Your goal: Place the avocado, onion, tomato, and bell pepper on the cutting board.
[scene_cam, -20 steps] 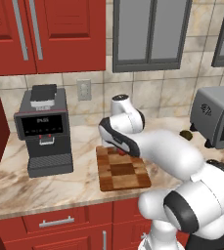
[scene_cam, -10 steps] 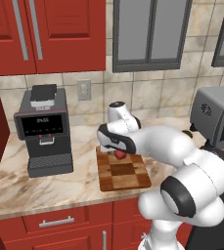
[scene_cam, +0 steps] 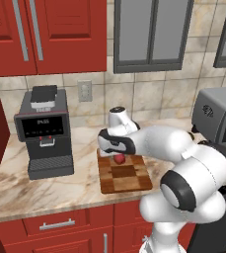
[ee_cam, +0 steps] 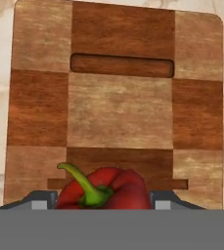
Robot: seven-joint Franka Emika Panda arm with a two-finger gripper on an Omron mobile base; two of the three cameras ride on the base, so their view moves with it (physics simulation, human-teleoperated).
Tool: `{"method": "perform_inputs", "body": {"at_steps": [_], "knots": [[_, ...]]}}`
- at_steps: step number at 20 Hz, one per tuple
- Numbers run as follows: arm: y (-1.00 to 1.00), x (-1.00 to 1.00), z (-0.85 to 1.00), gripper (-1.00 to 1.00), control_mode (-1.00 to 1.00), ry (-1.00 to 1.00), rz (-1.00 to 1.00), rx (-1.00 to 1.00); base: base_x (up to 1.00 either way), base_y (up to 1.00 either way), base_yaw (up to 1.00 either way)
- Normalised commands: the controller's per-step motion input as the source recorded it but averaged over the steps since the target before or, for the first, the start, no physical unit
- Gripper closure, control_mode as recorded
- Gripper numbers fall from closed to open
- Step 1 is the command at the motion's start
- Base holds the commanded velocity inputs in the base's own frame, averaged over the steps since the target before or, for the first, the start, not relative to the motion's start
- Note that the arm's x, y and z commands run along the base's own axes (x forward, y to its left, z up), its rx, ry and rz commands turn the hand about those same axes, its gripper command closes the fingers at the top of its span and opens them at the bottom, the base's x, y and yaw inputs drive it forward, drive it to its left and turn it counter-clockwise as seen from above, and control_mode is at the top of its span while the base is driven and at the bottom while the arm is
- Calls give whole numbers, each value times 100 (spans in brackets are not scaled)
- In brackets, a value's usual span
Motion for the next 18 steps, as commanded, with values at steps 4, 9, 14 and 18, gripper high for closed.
{"method": "perform_inputs", "body": {"at_steps": [4,9,14,18], "knots": [[11,13,-24,100,-100,0,0,0,0,0,0],[4,11,-28,100,-100,0,0,0,0,0,0],[0,5,-31,100,-100,1,0,1,0,0,0],[0,0,-31,100,-100,0,0,1,0,0,0]]}}
